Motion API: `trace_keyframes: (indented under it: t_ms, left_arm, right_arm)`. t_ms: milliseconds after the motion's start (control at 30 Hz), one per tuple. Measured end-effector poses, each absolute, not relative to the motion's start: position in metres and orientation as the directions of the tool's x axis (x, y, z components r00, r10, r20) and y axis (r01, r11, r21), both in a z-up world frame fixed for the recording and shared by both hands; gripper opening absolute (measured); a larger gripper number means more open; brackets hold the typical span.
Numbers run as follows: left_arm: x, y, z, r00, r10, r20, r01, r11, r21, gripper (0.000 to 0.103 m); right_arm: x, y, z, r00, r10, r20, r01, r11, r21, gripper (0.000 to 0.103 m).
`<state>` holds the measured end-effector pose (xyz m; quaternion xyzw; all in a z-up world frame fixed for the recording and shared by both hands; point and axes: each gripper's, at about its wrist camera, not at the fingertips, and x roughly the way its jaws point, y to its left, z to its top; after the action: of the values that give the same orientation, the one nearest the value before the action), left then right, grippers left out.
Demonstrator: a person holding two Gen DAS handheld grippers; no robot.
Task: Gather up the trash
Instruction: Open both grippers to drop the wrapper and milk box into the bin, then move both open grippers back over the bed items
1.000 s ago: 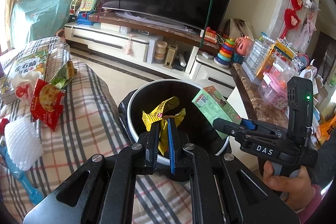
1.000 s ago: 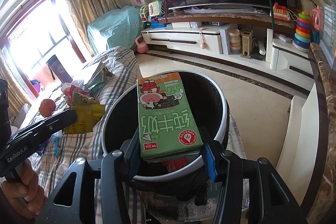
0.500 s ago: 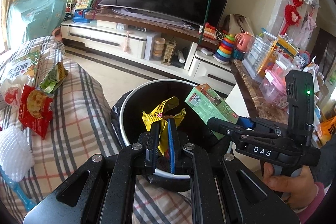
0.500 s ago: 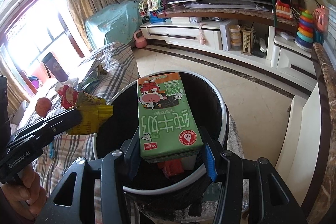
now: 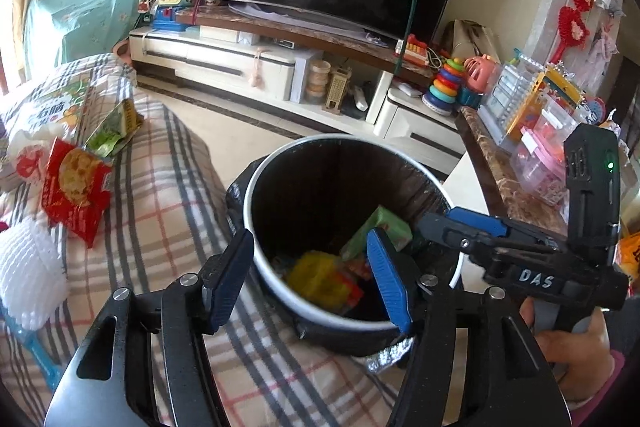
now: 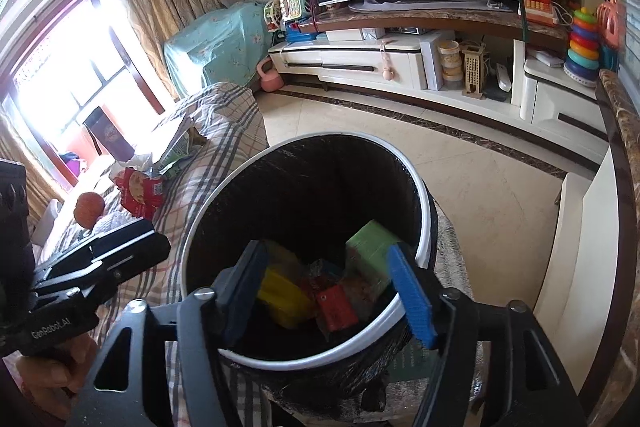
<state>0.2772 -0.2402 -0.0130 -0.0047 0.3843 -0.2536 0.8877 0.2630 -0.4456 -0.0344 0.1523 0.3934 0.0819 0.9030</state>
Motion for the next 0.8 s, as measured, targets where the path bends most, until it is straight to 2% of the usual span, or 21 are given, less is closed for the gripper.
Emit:
trace_keyframes:
  t_ms: [100, 233, 500, 800]
  left_arm:
    - [0.270, -0.231, -0.016, 0.576, -0.449, -0.683, 0.434, 0.876, -0.210, 0.062]
    - [0.256, -0.215, -0.021, 0.583, -0.439, -0.683, 0.415, 0.884, -0.213, 0.064]
    - [0.225, -0.168, -0.021, 0.630, -0.388, -0.672, 0.345, 0.916, -0.206, 0.067]
    - [0.195, -0.097, -0.026, 0.683, -0.303, -0.665, 0.212, 0.953, -0.217, 0.070]
  right_arm:
    - [0.256, -0.444, -0.033, 0.690, 0.284, -0.666, -0.034, 0.932, 0.361, 0.080]
    - [0.246, -0.437, -0.029, 0.694, 0.303, -0.653, -0.032, 0.919, 0.392, 0.088]
    - [0.224, -0.397, -0.020, 0.686, 0.366, -0.628, -0.098, 0.903, 0.419, 0.096]
    - [0.219, -0.327, -0.022, 0.626, 0.396, -0.672, -0.174, 0.911, 0.374, 0.101]
